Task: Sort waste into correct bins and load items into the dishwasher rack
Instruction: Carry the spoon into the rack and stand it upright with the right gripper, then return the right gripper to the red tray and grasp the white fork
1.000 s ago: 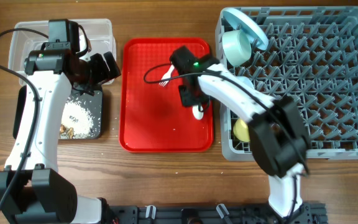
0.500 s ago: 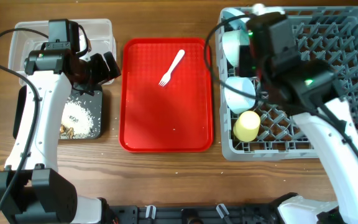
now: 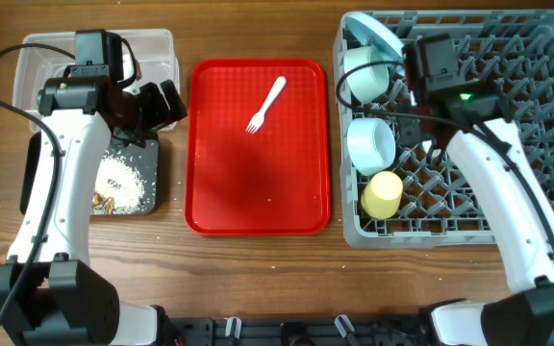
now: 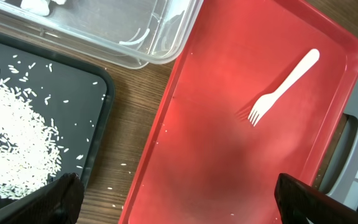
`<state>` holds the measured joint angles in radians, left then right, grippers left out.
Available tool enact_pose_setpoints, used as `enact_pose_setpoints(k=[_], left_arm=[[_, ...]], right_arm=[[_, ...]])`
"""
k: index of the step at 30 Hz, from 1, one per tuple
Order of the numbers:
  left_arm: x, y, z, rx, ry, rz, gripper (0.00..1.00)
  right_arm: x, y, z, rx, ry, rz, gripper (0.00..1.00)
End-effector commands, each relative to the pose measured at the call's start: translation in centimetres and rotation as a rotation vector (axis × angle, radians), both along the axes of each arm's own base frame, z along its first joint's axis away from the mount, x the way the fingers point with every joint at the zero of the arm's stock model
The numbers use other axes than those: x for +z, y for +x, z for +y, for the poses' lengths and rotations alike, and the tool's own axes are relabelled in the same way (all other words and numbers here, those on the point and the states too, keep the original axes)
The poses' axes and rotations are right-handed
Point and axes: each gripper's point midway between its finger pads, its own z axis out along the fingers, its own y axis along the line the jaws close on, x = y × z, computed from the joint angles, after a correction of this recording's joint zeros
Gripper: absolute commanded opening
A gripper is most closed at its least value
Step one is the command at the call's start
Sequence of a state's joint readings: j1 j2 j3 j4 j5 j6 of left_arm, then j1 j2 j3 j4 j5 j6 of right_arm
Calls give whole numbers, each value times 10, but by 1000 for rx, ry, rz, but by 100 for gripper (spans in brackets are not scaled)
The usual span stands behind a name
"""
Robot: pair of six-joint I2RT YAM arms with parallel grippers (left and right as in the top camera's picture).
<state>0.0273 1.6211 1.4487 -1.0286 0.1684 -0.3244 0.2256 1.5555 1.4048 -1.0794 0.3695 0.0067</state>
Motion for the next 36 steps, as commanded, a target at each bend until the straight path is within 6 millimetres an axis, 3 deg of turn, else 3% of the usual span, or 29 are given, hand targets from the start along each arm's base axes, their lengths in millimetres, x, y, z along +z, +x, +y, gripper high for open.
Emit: enact_pose_setpoints(k=[1, 10, 11, 14, 16, 21, 23, 26, 31, 33, 36], left_arm=[[8, 3, 2, 7, 5, -24, 100], [8, 3, 2, 7, 5, -24, 100], [8, 3, 2, 7, 5, -24, 100], [8, 3, 2, 7, 5, -24, 100], [8, 3, 2, 7, 5, -24, 100], [8, 3, 2, 7, 5, -24, 100], [8, 3, 2, 7, 5, -24, 100], [8, 3, 2, 7, 5, -24, 100], [8, 3, 2, 7, 5, -24, 100], [8, 3, 2, 7, 5, -24, 100], [8, 3, 2, 7, 5, -24, 100]], right_arm=[[-28, -6, 4, 23, 10, 87, 9], [-37, -4, 0, -26, 19, 87, 11], [-37, -4, -1, -30, 20, 86, 15], [-36, -2, -5, -41, 21, 80, 61], [-36, -2, -6, -46, 23, 78, 70], [-26, 4, 2, -52, 77, 43, 77], [-8, 11, 19, -17, 172, 5, 80], [27, 20, 52, 61, 356, -62, 76], [104, 23, 151, 340, 902, -162, 63], [110, 35, 168, 304, 956, -198, 63], [94, 59, 185, 163, 921, -236, 63]])
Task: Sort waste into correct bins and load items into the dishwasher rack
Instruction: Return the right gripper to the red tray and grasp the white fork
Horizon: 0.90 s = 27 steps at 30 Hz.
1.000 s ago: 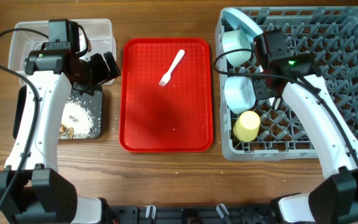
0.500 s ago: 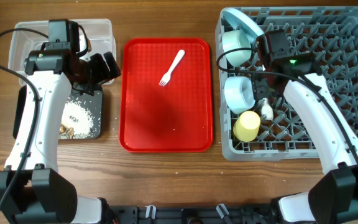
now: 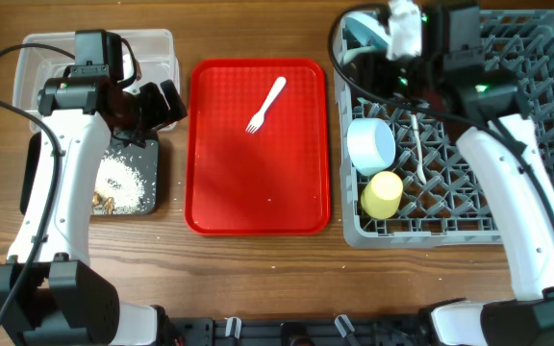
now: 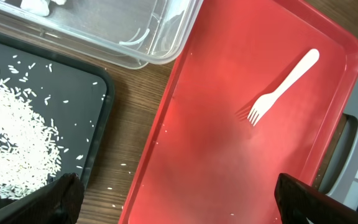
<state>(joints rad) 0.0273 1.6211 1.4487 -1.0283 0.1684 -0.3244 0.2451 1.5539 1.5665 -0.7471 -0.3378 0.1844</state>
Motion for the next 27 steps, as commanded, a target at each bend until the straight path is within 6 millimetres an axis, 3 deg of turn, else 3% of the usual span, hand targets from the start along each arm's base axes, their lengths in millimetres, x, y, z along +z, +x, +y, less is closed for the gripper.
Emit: enact_pose_setpoints(k=[1, 4, 8, 10, 14, 19, 27], left_arm=[[8, 3, 2, 7, 5, -24, 100], [8, 3, 2, 7, 5, -24, 100], [8, 3, 2, 7, 5, -24, 100], [8, 3, 2, 7, 5, -24, 100], [8, 3, 2, 7, 5, -24, 100], [8, 3, 2, 7, 5, -24, 100], [8, 3, 2, 7, 5, -24, 100]], right_arm=[[-19, 8, 48, -91, 128, 123, 59], [-60, 25, 81, -196, 126, 182, 57], [-126, 37, 131, -205, 125, 256, 57], [-155, 38, 143, -200, 113, 294, 57], [-196, 39, 145, -225, 75, 351, 55], [-235, 46, 134, -388, 68, 413, 52], [-265, 53, 134, -485, 105, 452, 49]])
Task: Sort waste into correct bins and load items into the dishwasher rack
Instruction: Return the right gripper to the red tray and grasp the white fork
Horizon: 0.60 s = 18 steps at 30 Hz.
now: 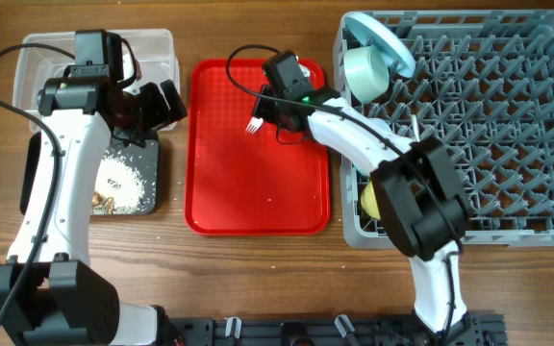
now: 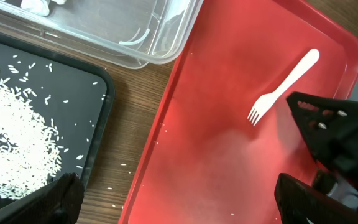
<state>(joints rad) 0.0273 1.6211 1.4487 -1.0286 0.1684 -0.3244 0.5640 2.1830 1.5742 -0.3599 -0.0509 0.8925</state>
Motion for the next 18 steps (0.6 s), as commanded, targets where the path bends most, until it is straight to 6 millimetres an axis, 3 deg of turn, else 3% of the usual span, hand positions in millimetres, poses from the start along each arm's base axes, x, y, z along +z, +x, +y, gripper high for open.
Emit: enact_pose_setpoints(k=[1, 8, 18], left_arm=[[8, 3, 2, 7, 5, -24, 100], [8, 3, 2, 7, 5, -24, 100], [8, 3, 2, 7, 5, -24, 100]], right_arm=[[-21, 5, -5, -95, 4, 30, 48], [-35, 12, -5, -178, 30, 39, 42], [-55, 10, 1, -190, 64, 76, 25]])
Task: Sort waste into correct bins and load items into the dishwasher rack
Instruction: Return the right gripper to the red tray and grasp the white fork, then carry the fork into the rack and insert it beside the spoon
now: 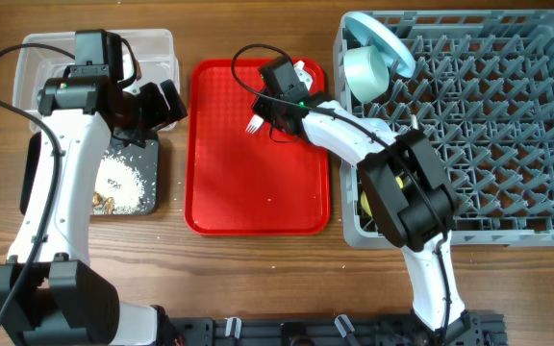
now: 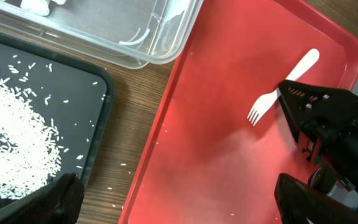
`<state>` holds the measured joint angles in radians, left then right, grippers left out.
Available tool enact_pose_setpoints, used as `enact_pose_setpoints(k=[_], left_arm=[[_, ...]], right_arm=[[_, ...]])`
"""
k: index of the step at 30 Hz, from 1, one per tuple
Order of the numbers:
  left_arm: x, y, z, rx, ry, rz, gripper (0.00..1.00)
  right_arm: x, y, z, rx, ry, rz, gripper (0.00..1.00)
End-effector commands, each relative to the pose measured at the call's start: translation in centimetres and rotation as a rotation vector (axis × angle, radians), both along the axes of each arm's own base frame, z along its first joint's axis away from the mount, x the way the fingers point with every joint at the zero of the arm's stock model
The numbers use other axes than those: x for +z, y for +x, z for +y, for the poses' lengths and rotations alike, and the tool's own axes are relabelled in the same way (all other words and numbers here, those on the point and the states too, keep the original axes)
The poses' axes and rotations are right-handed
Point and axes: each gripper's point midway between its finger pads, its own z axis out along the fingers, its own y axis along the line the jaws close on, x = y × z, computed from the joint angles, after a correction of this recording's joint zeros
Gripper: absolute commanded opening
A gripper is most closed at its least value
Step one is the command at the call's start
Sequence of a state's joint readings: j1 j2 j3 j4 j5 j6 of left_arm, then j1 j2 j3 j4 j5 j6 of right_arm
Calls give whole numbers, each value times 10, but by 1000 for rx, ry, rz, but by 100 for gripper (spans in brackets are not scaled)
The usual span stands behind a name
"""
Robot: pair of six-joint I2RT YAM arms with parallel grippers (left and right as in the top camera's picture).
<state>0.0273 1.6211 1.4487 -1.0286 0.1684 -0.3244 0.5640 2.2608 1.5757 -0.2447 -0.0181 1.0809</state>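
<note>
A white plastic fork [image 2: 283, 86] lies flat on the red tray [image 1: 248, 183], its tines [image 1: 255, 123] pointing at the near left. My right gripper [image 1: 275, 96] is low over the fork. In the left wrist view the right gripper's black fingers [image 2: 303, 109] stand against the fork's neck, and how the jaws stand does not show. My left gripper [image 2: 180, 202] hangs open and empty over the tray's left edge, and shows as the left gripper [image 1: 162, 104] from overhead. The grey dishwasher rack [image 1: 546, 231] stands at the right.
A clear bin [image 1: 152, 48] sits at the far left, with a black tray of spilled rice [image 1: 123, 178] in front of it. The rack holds a teal plate [image 1: 383, 34], a mint cup [image 1: 365, 69] and a yellow cup [image 1: 365, 200] partly under my right arm.
My right gripper has shifted a little to the left and closer onto the fork, so its fingertip now meets the fork's neck. The fork and my left arm have not moved.
My right gripper was first over the rack's left side by the cups, then at the rack's far edge. After that it was over the red tray beside the fork, and now it is against the fork. The fork and left arm stayed put.
</note>
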Motion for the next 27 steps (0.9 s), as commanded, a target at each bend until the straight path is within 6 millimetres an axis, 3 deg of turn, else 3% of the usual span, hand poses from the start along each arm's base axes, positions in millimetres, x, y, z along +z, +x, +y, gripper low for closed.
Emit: enact_pose_setpoints(k=[1, 5, 11, 15, 18, 20, 24, 25, 27], left_arm=[[8, 3, 2, 7, 5, -24, 100], [8, 3, 2, 7, 5, -24, 100], [8, 3, 2, 7, 5, -24, 100], [8, 3, 2, 7, 5, -24, 100], [8, 3, 2, 7, 5, -24, 100], [8, 3, 2, 7, 5, -24, 100], [8, 3, 2, 7, 5, -24, 100], [8, 3, 2, 7, 5, -24, 100], [8, 3, 2, 7, 5, -24, 100]], right_arm=[[-30, -7, -3, -15, -18, 61, 20], [-30, -7, -3, -14, -18, 61, 4], [-30, -14, 6, 52, 12, 84, 4], [-9, -18, 15, 170, 50, 67, 4], [21, -17, 6, 235, 16, 19, 4], [54, -19, -9, 294, -39, -35, 4], [135, -27, -48, 382, -169, -175, 4], [172, -35, -71, 391, -240, -237, 4], [204, -46, -91, 409, -305, -290, 4]])
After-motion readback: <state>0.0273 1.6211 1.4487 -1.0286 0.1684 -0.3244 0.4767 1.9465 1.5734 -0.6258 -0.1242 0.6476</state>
